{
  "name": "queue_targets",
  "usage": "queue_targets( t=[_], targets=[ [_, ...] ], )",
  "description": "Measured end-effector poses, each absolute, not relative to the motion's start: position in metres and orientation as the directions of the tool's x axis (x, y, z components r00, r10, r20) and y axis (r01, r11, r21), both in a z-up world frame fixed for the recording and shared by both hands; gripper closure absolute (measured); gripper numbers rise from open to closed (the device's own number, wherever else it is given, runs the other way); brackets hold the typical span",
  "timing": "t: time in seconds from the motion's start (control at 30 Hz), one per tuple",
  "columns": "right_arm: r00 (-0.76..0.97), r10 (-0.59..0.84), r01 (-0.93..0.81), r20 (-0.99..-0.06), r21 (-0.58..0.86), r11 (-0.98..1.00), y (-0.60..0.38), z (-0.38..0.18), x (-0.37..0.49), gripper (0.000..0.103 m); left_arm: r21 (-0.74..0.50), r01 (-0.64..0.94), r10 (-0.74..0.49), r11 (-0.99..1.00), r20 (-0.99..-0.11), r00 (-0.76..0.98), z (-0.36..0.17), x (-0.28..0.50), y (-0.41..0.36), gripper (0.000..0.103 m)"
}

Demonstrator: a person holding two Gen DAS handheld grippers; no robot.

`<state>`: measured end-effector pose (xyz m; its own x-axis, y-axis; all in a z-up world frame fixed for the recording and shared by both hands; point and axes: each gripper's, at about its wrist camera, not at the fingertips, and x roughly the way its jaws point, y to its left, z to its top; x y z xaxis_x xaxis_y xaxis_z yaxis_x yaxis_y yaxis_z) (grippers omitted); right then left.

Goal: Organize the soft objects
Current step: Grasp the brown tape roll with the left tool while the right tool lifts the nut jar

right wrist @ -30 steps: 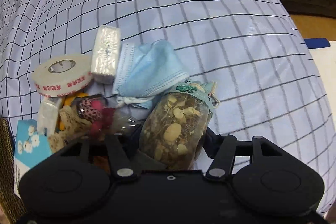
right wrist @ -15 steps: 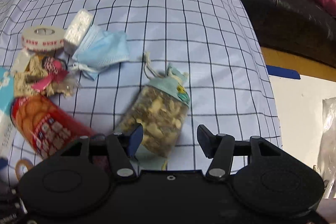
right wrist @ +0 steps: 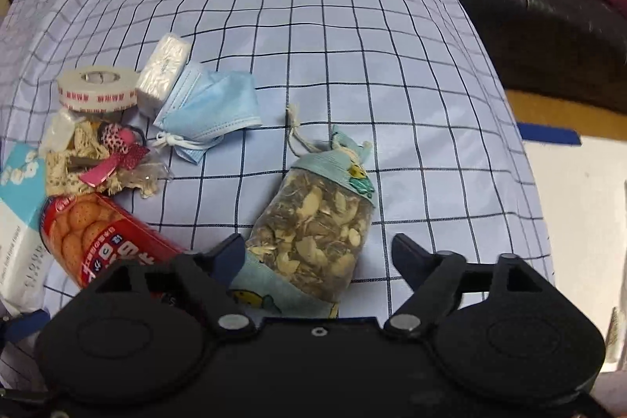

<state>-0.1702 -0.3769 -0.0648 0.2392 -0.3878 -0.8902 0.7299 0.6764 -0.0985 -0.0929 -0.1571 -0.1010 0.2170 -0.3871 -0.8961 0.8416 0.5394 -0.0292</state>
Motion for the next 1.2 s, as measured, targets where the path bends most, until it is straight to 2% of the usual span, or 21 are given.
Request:
queue_targets(
  t=[0.13,0.2,0.33,0.4,0.43,0.47,0.5,0.57,0.67,0.8,1.2],
  targets=[
    [0.217,-0.405,0.736,-0.888,-0.124,0.666,-0.375,-0.071,-0.163,0.02,-0.031,0.834,-0.384,0.551,-0.897,0.22,-0.104,-0.093,-0.162,0.025],
    [0.21,-0.39,0.75,-0.897,-0.108,0.653,-0.378,-0.074,-0.161,0.02,-0.048,0.827,-0.388,0.56,-0.897,0.21,-0.103,-0.089,-0.162,0.021],
    [0.204,-0.352,0.772,-0.914,-0.071,0.632,-0.384,-0.082,-0.158,0.022,-0.068,0.816,-0.381,0.573,-0.904,0.192,-0.108,-0.084,-0.164,0.021],
    [0.2,-0.345,0.775,-0.917,-0.067,0.628,-0.386,-0.084,-0.157,0.026,-0.072,0.817,-0.383,0.572,-0.904,0.188,-0.107,-0.084,-0.163,0.033],
    [0.202,-0.335,0.774,-0.92,-0.059,0.63,-0.387,-0.085,-0.158,0.034,-0.079,0.816,-0.386,0.572,-0.904,0.183,-0.106,-0.083,-0.163,0.038],
    [0.203,-0.319,0.773,-0.926,-0.049,0.633,-0.388,-0.086,-0.158,0.041,-0.084,0.816,-0.391,0.572,-0.902,0.181,-0.104,-0.083,-0.161,0.05],
    [0.2,-0.318,0.775,-0.927,-0.049,0.63,-0.39,-0.086,-0.158,0.044,-0.092,0.816,-0.399,0.571,-0.9,0.178,-0.102,-0.082,-0.159,0.06],
    [0.204,-0.314,0.777,-0.927,-0.042,0.628,-0.391,-0.083,-0.16,0.054,-0.121,0.815,-0.415,0.566,-0.896,0.155,-0.098,-0.081,-0.156,0.061],
    [0.216,-0.306,0.777,-0.927,-0.027,0.629,-0.393,-0.077,-0.165,0.063,-0.152,0.806,-0.428,0.571,-0.894,0.134,-0.095,-0.081,-0.151,0.061],
    [0.233,-0.301,0.782,-0.925,-0.006,0.623,-0.395,-0.068,-0.173,0.065,-0.103,0.816,-0.43,0.568,-0.883,0.188,-0.085,-0.089,-0.148,0.061],
    [0.337,-0.369,0.818,-0.866,0.076,0.57,-0.402,-0.014,-0.198,0.065,-0.089,0.8,-0.465,0.594,-0.849,0.251,-0.052,-0.092,-0.136,0.061]
  ],
)
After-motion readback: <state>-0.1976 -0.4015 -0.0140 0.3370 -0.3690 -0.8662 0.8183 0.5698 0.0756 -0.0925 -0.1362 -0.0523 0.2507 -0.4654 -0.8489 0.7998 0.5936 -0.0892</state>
